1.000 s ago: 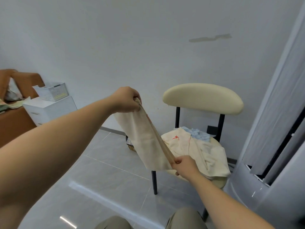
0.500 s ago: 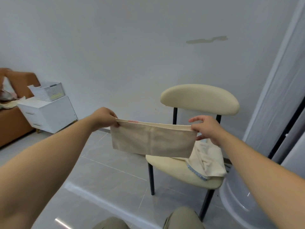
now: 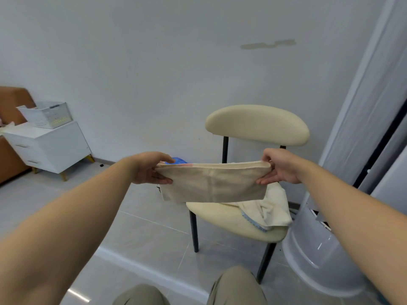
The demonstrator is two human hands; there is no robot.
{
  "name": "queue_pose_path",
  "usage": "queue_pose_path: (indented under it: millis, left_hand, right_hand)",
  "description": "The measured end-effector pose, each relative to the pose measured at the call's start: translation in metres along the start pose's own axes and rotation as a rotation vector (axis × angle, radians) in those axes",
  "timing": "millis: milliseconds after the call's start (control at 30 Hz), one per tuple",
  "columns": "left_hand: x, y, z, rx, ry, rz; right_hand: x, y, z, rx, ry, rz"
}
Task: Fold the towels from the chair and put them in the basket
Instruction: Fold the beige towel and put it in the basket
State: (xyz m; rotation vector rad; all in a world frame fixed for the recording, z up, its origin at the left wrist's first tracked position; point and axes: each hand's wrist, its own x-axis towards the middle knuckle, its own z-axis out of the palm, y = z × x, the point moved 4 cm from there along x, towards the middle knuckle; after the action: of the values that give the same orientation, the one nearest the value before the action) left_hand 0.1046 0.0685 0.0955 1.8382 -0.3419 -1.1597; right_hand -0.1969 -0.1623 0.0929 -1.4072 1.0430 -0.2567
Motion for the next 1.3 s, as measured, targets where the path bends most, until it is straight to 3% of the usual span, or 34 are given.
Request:
queue_pose_path:
  millis: [133, 233, 333, 433, 633, 733, 1000, 1167, 1300]
  left_hand:
    - [0.021, -0.015, 0.016, 0.031, 0.049, -0.081]
    - [0.034, -0.032, 0.031, 0.185, 0.028, -0.172]
    - [0.042, -0.049, 0.048, 0.294, -0.018, -0.280]
    - [0.047, -0.054, 0.064, 0.303, 0.028, -0.272]
    - [0.055, -0.030, 0.083, -0.131, 0.138, 0.064]
    - [0.064, -0.049, 0.100, -0.279, 0.066, 0.023]
    - [0.087, -0.146, 0.140, -0.206, -0.104, -0.296]
    - [0.092, -0.161, 0.143, -0.302, -0.118, -0.314]
    - [0.101, -0.157, 0.145, -0.367, -0.123, -0.248]
  right_hand:
    - [0.006, 0.015, -0.007, -0.080, 0.104, 0.052]
    - [0.008, 0.022, -0.010, -0.182, 0.192, 0.102]
    - [0.016, 0.033, -0.013, -0.243, 0.197, 0.177]
    - [0.026, 0.040, -0.019, -0.245, 0.212, 0.164]
    - [0.028, 0.036, -0.051, -0.200, 0.405, -0.128]
    - [0.027, 0.066, -0.064, -0.140, 0.530, -0.150]
    - [0.035, 0.195, -0.042, 0.181, 0.273, 0.402]
    - [0.035, 0.199, -0.037, 0.201, 0.194, 0.410]
    - [0.044, 0.193, -0.034, 0.165, 0.208, 0.316]
